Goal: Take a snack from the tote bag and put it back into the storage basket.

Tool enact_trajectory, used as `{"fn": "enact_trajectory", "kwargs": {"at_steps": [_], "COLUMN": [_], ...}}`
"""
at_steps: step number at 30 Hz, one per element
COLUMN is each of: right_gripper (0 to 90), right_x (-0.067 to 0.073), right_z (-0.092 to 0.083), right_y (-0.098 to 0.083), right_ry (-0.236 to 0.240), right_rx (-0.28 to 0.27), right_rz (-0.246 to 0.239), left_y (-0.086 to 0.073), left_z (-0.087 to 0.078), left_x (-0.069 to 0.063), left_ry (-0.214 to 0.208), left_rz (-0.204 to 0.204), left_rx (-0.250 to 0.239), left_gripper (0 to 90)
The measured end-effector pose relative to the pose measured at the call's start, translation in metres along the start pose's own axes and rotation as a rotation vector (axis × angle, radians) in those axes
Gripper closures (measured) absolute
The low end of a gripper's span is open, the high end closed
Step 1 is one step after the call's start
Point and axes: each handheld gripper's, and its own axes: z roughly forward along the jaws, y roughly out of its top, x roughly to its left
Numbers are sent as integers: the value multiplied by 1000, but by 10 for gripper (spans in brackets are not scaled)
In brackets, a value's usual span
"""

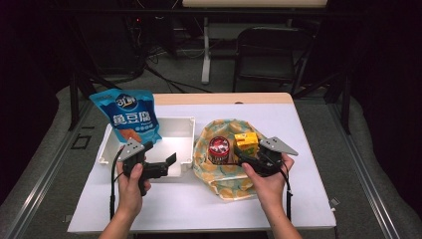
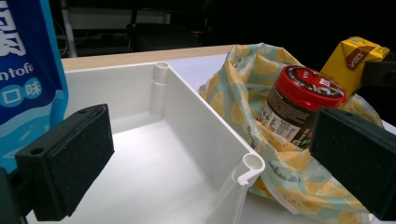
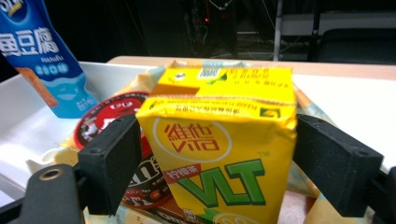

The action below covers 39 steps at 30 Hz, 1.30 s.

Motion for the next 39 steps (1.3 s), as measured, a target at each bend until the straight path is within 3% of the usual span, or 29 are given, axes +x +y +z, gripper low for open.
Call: {"fn": "enact_trajectory", "kwargs": {"at_steps": [10, 14, 15, 18, 21, 26, 34, 39], "right_gripper": [156, 152, 152, 149, 147, 144, 143, 146], "right_x": [-4, -4, -4, -3, -2, 2, 13, 17], "right_z": [5, 4, 4, 5, 6, 8, 10, 17], "right_y": [-2, -2, -2, 0, 1, 2, 1, -2], "right_ry": [-5, -7, -11, -13, -15, -43, -102, -170], "right_rx": [4, 4, 3, -9, -13, -14, -33, -4], "right_rz": [9, 2, -3, 2, 10, 27, 61, 71], "left_y": [1, -1, -1, -2, -3, -4, -2, -2], "left_z": [10, 17, 19, 22, 22, 23, 18, 21], "left_x": [-3, -4, -5, -8, -12, -11, -10, -11], "left_ry": [15, 61, 59, 61, 38, -9, 9, 18], "left_rz": [1, 9, 15, 28, 49, 42, 51, 56], "left_rx": [-12, -42, -42, -15, 12, 38, 41, 46], "left_gripper": [38, 155, 149, 150, 140, 98, 102, 111]}}
